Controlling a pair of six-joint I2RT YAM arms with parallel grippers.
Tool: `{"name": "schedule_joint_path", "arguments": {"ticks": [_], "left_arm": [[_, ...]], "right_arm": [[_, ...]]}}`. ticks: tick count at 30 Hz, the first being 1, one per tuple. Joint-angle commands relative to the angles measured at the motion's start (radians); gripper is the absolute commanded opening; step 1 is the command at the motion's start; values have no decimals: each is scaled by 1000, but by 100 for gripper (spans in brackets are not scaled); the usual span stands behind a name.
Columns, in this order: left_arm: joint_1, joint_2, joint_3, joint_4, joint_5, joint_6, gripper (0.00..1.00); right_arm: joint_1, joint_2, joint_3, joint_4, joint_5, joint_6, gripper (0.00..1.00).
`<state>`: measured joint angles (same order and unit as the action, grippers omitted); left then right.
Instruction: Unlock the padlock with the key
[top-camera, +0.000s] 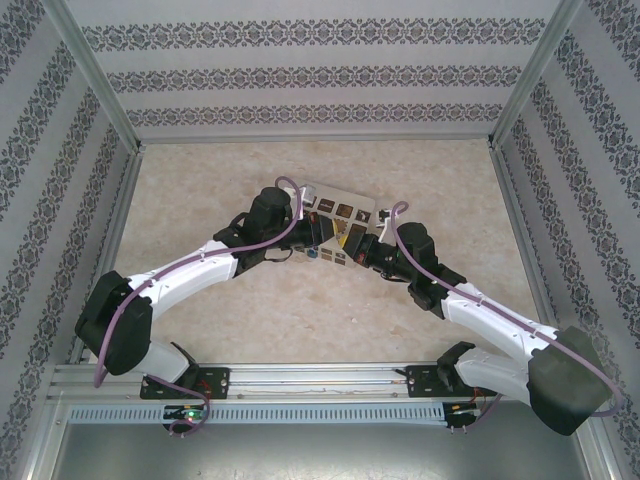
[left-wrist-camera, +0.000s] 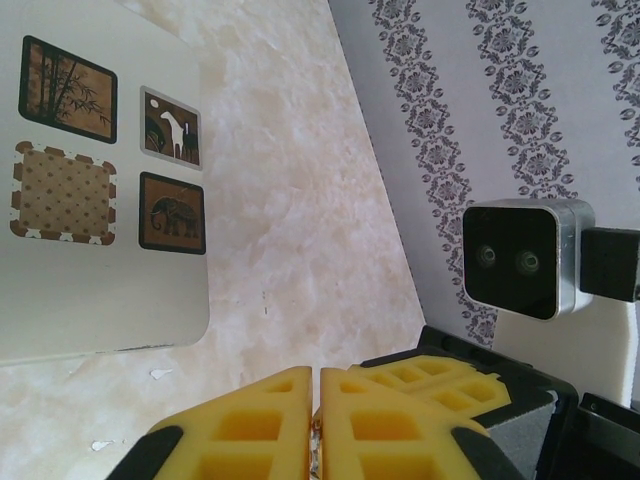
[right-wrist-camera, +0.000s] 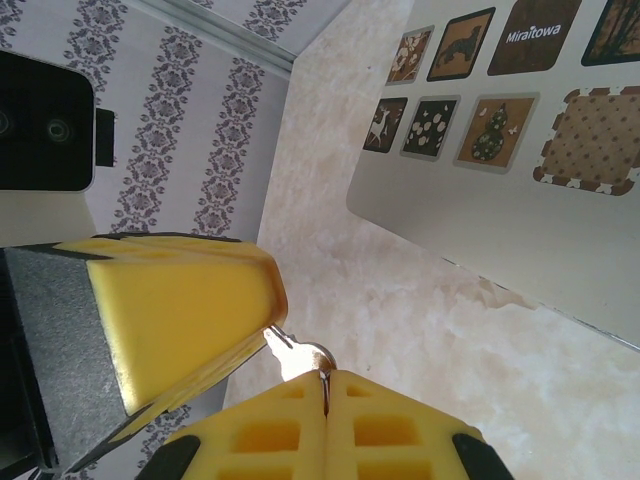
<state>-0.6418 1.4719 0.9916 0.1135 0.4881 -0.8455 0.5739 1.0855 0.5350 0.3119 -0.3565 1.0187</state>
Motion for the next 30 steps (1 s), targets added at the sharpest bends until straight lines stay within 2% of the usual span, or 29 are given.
{"name": "schedule_joint_path", "arguments": {"ticks": [1, 7, 12, 16, 23, 30], "left_arm": [[-12, -14, 21, 15, -9, 18, 6], [8, -83, 10, -7, -20, 87, 0], [42, -142, 21, -4, 93, 180, 0], [55, -166, 30, 1, 173, 215, 0], [55, -169, 27, 72, 264, 208, 0], [56, -165, 12, 123, 283, 185, 0]], "right_arm": [[9, -15, 33, 35, -9, -11, 0], [-70, -89, 0, 17, -89, -37, 19], [-163, -159, -26, 18, -242, -75, 41], [-184, -192, -30, 36, -329, -100, 51], [-155, -179, -18, 107, -399, -118, 54], [-110, -108, 26, 144, -419, -134, 50]]}}
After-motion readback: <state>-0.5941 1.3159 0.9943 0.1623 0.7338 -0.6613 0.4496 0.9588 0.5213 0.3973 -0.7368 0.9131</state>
